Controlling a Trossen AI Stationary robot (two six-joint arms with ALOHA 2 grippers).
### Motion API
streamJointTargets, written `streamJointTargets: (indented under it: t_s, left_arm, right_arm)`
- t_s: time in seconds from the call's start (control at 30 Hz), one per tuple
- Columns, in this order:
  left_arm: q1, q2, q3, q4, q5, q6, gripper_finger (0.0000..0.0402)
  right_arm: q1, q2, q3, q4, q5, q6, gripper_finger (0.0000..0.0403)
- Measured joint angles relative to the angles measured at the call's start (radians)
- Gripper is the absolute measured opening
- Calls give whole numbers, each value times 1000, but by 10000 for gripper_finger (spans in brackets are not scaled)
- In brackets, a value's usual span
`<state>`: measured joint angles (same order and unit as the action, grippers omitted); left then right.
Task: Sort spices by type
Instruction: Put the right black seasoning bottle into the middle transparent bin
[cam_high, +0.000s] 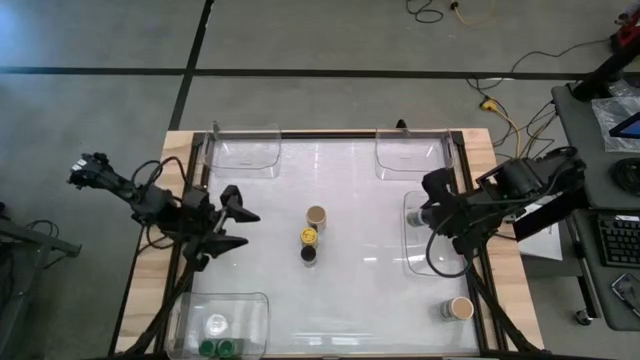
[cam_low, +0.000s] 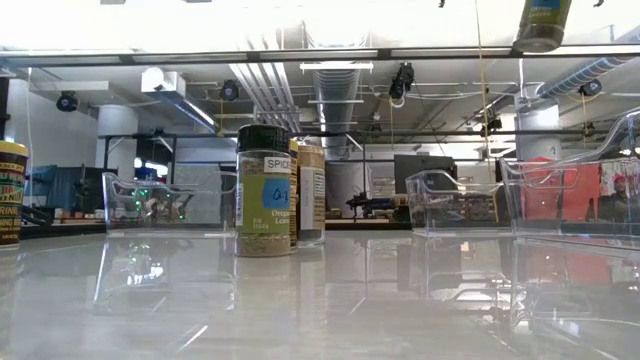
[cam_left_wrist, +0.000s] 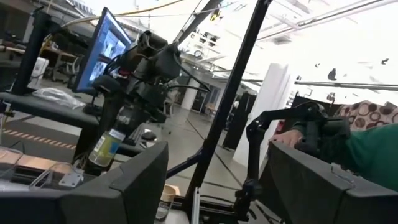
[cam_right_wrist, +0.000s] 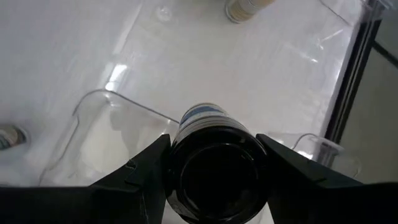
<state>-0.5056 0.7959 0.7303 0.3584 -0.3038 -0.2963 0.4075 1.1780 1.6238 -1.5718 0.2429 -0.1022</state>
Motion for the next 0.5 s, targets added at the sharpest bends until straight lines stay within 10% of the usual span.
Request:
streamJointTargets:
  t_s: [0.5]
  left_arm:
    - [-1,-2,22,-8,61,28,261]
  right_arm:
    - [0,-139,-111,0,-3,-42,198]
